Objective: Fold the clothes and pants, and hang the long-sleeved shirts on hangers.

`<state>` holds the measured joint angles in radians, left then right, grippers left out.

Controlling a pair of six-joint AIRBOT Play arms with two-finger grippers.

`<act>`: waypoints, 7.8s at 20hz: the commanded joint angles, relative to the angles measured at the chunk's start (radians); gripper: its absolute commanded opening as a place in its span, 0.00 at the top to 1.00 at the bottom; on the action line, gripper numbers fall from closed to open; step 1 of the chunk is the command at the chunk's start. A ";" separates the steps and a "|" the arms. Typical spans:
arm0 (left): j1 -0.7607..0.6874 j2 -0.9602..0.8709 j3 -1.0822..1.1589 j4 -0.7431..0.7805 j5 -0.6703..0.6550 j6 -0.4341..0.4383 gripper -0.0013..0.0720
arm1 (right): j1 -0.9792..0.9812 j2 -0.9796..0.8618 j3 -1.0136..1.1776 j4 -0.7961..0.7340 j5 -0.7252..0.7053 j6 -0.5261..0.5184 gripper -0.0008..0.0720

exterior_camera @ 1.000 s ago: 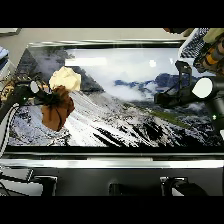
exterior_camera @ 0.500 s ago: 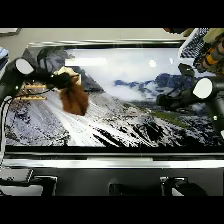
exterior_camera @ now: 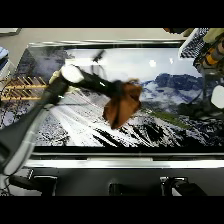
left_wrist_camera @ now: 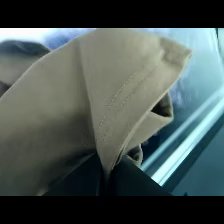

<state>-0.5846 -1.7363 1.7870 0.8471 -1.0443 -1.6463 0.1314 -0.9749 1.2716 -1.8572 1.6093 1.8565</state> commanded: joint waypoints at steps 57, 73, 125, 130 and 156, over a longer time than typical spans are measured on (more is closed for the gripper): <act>0.301 -0.026 -0.502 -0.243 0.031 0.399 0.26 | -0.321 -0.123 -0.779 1.139 -0.504 -0.649 0.95; 0.255 -0.117 -0.495 -0.423 0.105 0.450 0.75 | -0.321 -0.118 -0.778 1.139 -0.482 -0.621 0.95; 0.597 0.107 -0.573 -0.010 0.156 0.182 0.96 | -0.319 -0.803 0.302 1.087 -0.769 -0.218 0.95; 0.598 0.103 -0.572 -0.010 0.142 0.201 0.96 | -0.335 -0.805 0.303 1.078 -0.658 -0.237 0.79; 0.602 0.119 -0.572 -0.009 -0.004 0.211 0.96 | -0.182 -0.325 -0.610 1.050 -0.632 -0.309 0.30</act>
<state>0.0162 -1.6184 1.2140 0.8375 -1.0451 -1.4357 -0.0612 -1.3010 0.6708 -0.8120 1.0378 1.5059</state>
